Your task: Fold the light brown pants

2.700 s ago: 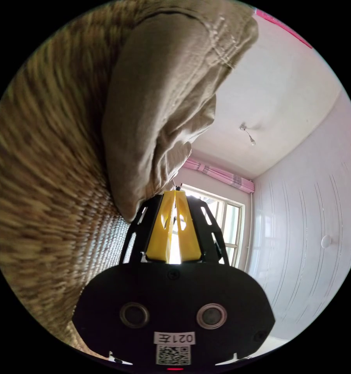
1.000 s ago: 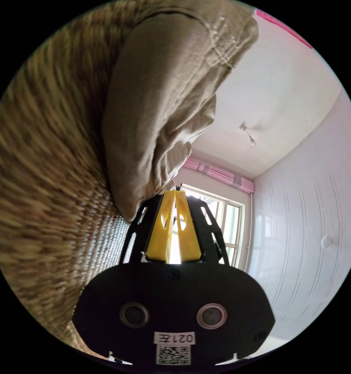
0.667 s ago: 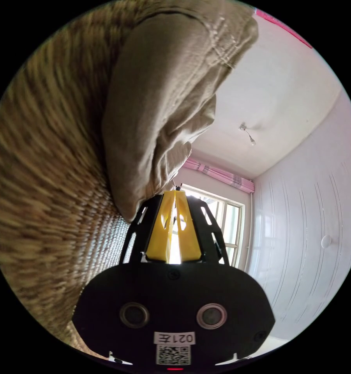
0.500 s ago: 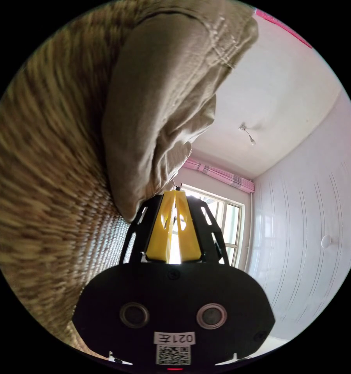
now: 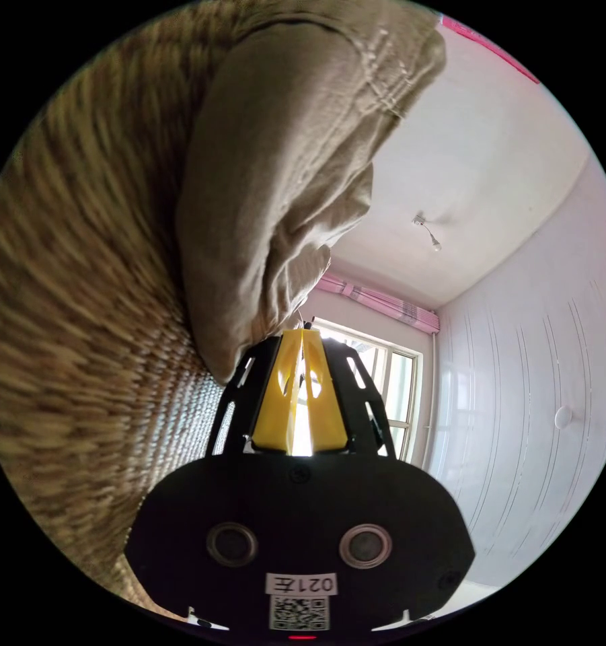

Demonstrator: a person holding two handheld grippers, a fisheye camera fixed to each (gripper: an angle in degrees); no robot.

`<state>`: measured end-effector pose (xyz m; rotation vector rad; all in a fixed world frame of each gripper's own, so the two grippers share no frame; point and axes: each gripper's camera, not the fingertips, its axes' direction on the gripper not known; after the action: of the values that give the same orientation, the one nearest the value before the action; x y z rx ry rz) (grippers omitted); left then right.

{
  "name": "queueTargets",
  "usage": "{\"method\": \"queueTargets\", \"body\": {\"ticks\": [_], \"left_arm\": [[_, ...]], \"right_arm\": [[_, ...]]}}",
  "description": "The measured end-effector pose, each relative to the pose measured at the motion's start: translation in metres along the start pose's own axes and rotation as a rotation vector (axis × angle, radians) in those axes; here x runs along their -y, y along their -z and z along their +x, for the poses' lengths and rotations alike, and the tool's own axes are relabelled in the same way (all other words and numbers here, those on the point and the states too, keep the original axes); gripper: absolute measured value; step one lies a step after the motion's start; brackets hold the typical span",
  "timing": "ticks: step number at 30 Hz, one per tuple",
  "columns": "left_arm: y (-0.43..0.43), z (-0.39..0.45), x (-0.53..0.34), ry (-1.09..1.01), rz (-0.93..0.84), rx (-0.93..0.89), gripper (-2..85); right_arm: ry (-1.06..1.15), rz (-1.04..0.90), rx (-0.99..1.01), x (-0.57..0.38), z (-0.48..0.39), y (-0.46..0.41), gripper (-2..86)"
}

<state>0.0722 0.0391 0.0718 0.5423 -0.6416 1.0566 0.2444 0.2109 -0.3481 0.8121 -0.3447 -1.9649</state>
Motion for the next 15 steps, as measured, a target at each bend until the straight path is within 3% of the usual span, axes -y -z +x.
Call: {"method": "queueTargets", "body": {"ticks": [15], "left_arm": [[-0.0006,0.0004,0.0044,0.0,-0.001,0.0,-1.0]], "right_arm": [[0.001,0.0,-0.001,0.0028,-0.0009,0.0026,-0.6]]}}
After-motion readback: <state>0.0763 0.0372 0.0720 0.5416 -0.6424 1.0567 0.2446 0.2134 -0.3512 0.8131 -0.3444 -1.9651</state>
